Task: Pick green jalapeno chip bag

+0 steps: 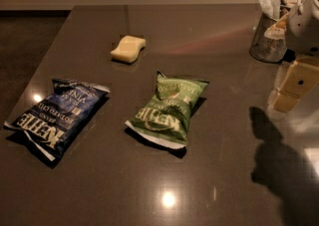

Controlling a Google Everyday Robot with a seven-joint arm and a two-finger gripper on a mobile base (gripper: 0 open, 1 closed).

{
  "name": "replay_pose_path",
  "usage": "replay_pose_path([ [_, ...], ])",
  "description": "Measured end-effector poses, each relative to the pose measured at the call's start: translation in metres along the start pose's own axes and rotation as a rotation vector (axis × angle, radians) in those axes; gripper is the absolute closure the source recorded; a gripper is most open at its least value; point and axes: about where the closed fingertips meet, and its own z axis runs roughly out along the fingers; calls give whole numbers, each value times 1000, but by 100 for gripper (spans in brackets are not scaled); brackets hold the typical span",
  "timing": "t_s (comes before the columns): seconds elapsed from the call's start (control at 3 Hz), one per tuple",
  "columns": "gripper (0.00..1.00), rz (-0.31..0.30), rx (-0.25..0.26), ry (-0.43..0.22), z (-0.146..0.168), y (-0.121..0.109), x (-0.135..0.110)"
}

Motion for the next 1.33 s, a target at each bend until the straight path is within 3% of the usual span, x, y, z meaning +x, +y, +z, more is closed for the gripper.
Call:
replay_pose_path([
  [0.67,0,-27,-14,-17,7,-1,-11],
  [1.33,0,-178,-87,-27,41,-10,-51],
])
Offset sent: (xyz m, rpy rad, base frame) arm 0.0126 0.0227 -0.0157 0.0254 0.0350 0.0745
